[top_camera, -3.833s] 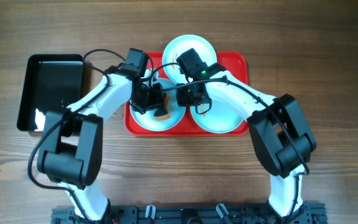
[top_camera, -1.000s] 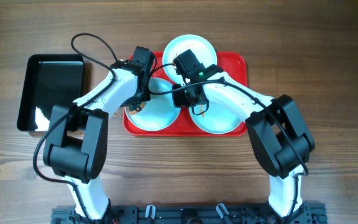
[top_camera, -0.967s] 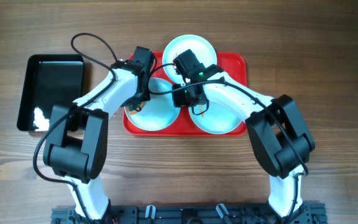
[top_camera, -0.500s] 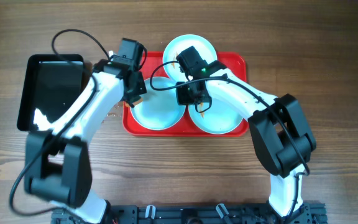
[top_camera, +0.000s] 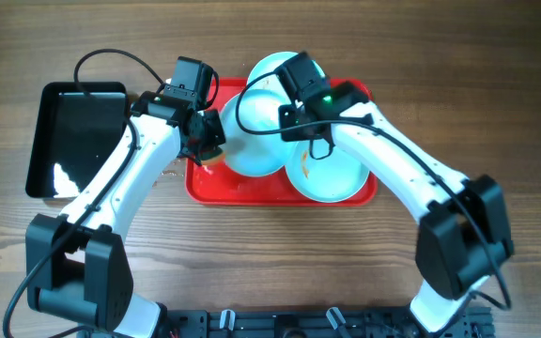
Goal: Clean dirty plates on tray and stack at the side
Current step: 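Lift the gripped top plate with the right gripper and tilt it up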
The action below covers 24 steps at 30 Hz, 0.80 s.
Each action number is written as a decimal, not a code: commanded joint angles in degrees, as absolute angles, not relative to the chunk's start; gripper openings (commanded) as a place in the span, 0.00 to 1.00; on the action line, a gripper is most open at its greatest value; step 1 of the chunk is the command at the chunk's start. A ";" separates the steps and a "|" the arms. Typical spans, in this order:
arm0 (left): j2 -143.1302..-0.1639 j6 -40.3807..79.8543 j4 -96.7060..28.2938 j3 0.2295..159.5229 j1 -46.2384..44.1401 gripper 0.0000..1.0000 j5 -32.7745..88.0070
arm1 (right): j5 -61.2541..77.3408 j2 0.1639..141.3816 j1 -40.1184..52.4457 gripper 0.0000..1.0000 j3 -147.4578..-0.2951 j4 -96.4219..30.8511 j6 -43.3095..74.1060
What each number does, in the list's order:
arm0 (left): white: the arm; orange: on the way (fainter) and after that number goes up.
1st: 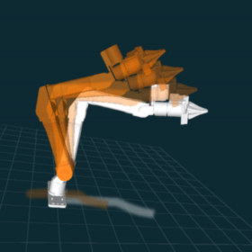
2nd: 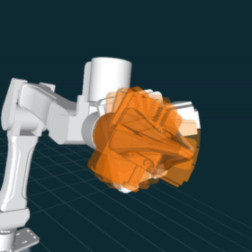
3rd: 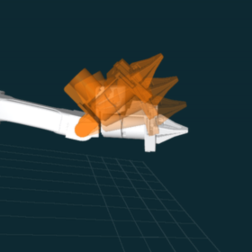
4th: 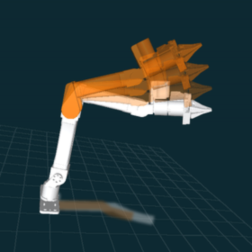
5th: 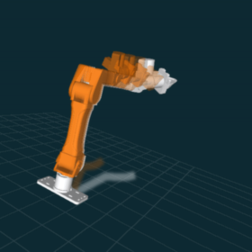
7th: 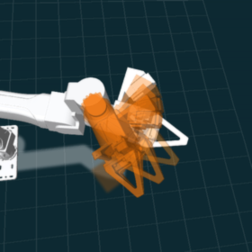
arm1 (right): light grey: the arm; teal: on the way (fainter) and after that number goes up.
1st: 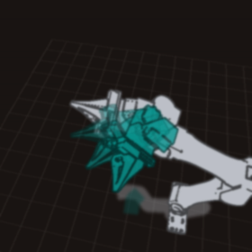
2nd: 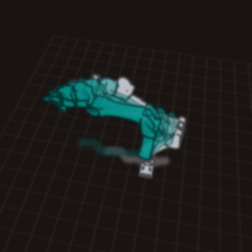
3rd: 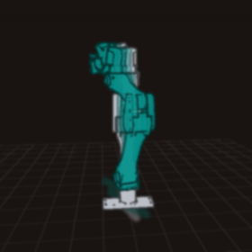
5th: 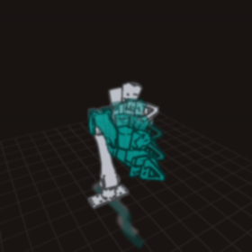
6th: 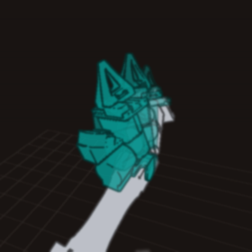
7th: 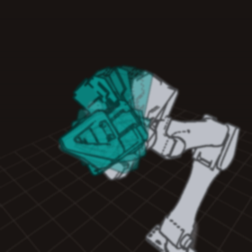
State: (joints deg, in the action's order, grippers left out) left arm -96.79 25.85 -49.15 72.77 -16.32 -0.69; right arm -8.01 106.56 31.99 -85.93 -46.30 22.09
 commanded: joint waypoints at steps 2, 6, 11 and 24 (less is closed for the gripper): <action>-96.44 26.20 -49.12 72.75 -16.27 0.04 0.64 | -22.52 100.92 31.97 0.04 -89.06 -46.70 16.14; -96.44 26.22 -49.15 72.75 -16.27 0.04 0.67 | -29.52 98.65 32.32 0.04 -89.06 -46.74 12.91; -96.44 26.22 -48.71 72.75 -16.27 0.04 0.67 | -34.81 98.02 34.15 0.04 -89.06 -46.81 8.78; -96.44 26.22 -48.49 72.75 -16.27 0.04 1.96 | -55.18 98.02 45.23 0.04 -89.03 -45.98 5.69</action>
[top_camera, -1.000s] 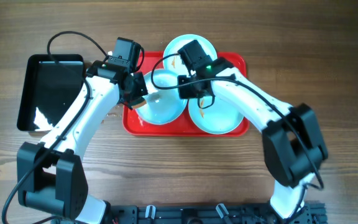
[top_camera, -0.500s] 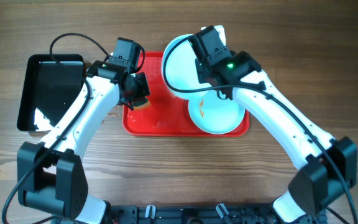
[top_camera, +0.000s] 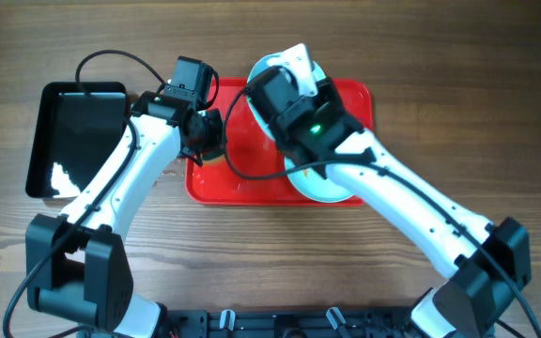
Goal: Clean dirty plates on tray and stack at the side
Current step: 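Lift the gripped top plate with the right gripper and tilt it up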
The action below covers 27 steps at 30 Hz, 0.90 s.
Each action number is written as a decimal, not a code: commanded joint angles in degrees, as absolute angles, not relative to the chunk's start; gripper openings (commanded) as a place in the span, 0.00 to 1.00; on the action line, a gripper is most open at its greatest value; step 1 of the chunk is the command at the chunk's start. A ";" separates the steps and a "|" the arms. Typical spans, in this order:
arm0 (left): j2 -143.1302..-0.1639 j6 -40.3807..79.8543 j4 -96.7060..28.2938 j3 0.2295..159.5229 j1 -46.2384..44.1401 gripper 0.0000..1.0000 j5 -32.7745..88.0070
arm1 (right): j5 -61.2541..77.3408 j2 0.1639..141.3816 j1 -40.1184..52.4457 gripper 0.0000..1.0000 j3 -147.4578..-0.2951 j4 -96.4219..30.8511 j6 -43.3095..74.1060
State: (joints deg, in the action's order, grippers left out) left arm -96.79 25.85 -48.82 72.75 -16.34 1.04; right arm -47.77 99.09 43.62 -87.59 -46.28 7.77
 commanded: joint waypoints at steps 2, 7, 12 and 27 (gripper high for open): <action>-96.44 26.22 -48.49 72.75 -16.27 0.04 1.96 | -57.56 98.02 46.24 0.04 -89.03 -46.15 5.78; -96.44 26.22 -48.49 72.75 -16.27 0.04 2.02 | -61.17 98.02 47.37 0.04 -89.03 -46.15 5.76; -96.44 26.22 -48.49 72.75 -16.27 0.04 2.17 | -61.14 98.02 47.40 0.05 -89.03 -46.13 6.02; -96.44 26.22 -48.47 72.75 -16.27 0.04 2.17 | -58.00 98.02 47.40 0.04 -89.03 -46.13 8.05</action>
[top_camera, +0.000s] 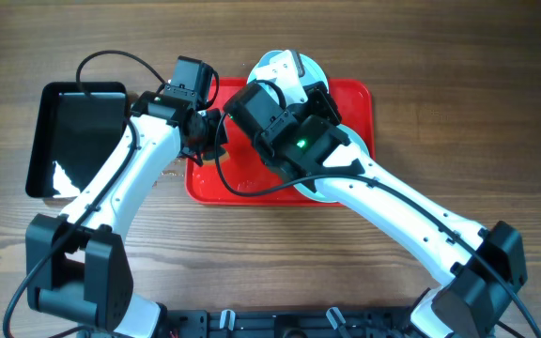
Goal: Clean dirty plates on tray and stack at the side
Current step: 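Lift the gripped top plate with the right gripper and tilt it up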
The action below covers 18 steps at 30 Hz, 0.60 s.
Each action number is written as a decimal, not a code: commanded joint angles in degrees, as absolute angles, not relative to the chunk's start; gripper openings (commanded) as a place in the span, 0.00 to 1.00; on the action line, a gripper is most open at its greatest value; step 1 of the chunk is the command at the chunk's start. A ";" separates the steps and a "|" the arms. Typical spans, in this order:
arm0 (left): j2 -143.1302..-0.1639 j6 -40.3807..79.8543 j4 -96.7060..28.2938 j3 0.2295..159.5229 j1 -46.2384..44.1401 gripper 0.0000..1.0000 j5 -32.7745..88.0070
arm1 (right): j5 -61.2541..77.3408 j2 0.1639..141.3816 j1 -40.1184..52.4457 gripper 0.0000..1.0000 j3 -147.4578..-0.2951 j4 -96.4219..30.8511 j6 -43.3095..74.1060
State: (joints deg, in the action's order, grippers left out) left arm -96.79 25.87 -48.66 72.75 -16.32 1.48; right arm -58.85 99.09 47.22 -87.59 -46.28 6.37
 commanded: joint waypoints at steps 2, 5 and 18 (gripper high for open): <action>-96.44 26.22 -48.47 72.75 -16.27 0.04 2.17 | -58.04 98.02 47.40 0.04 -89.03 -46.17 9.08; -96.44 26.22 -48.45 72.75 -16.27 0.04 2.17 | -54.39 98.04 47.40 0.04 -88.99 -46.15 9.19; -96.44 26.22 -48.47 72.75 -16.27 0.04 2.17 | -47.59 98.04 47.40 0.04 -88.79 -49.76 12.40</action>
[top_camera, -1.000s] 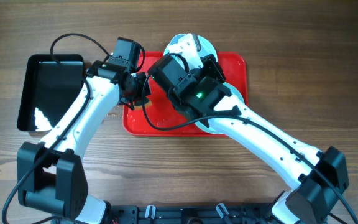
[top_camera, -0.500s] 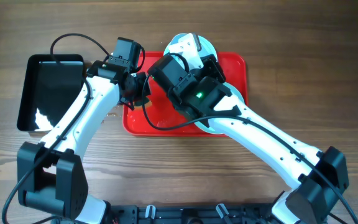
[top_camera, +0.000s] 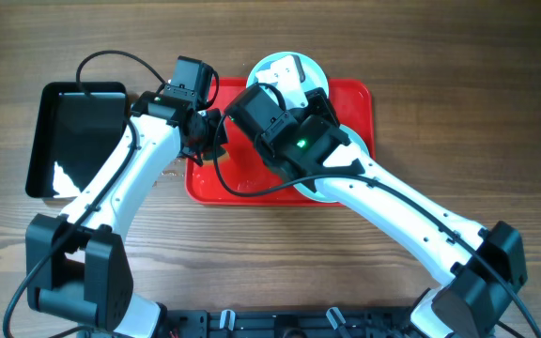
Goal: Clean dirty plates on tray and stack at the side
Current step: 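Lift the gripped top plate with the right gripper and tilt it up, then carry the plate right of the red tray and set it down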
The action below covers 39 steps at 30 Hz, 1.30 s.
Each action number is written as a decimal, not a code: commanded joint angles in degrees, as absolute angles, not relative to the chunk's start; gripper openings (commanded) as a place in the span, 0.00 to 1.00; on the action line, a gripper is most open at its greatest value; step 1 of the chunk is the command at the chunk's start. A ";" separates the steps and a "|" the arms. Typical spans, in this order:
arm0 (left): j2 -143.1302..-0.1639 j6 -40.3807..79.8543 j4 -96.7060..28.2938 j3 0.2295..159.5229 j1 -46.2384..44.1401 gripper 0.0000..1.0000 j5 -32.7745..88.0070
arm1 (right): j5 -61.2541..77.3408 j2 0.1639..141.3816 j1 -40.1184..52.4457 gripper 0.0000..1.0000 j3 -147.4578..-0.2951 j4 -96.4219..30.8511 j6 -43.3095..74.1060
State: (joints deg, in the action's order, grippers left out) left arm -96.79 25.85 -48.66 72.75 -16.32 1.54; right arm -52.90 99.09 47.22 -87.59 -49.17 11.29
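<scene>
The red tray (top_camera: 350, 103) lies mid-table. A pale blue plate (top_camera: 263, 70) sits at its far edge, with a small white piece on or over it that I cannot identify. A second pale blue plate (top_camera: 319, 195) shows only as a sliver under my right arm near the tray's front. My right wrist (top_camera: 272, 122) hangs high over the tray's middle and hides its own fingers and whatever they hold. My left gripper (top_camera: 212, 139) is at the tray's left rim, pointing in; its jaws are too dark to read.
A black rectangular tray (top_camera: 73, 131) sits at the left of the wooden table (top_camera: 458, 94). A black cable loops from the left wrist over the table behind it. Both arms crowd the red tray's left half.
Almost nothing has changed. My right wrist has shifted very slightly over the tray's middle, and the left arm has stayed at the tray's left rim.
Three pale blue plates lay on the tray, my right gripper at the rim of the middle one. Then that plate was gone from its spot and my right arm stood higher over the tray. It has hovered there since, with the left gripper unmoved at the left rim.
</scene>
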 commanded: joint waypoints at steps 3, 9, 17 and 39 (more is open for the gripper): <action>-96.44 26.22 -48.53 72.75 -16.27 0.04 2.17 | -52.56 98.04 47.40 0.04 -88.79 -51.66 20.14; -96.44 26.22 -48.51 72.75 -16.27 0.04 2.17 | -56.16 98.19 47.40 0.04 -88.79 -50.83 16.29; -96.44 26.20 -47.88 72.75 -16.27 0.04 3.05 | -53.56 98.39 47.37 0.04 -88.82 -50.76 17.19; -96.44 26.17 -47.81 72.75 -16.27 0.04 3.18 | -6.44 98.21 27.92 0.04 -88.82 -51.05 21.06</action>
State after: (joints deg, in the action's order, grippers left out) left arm -96.79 25.85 -47.99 72.75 -16.34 2.52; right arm -28.53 99.09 35.53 -87.59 -51.27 19.20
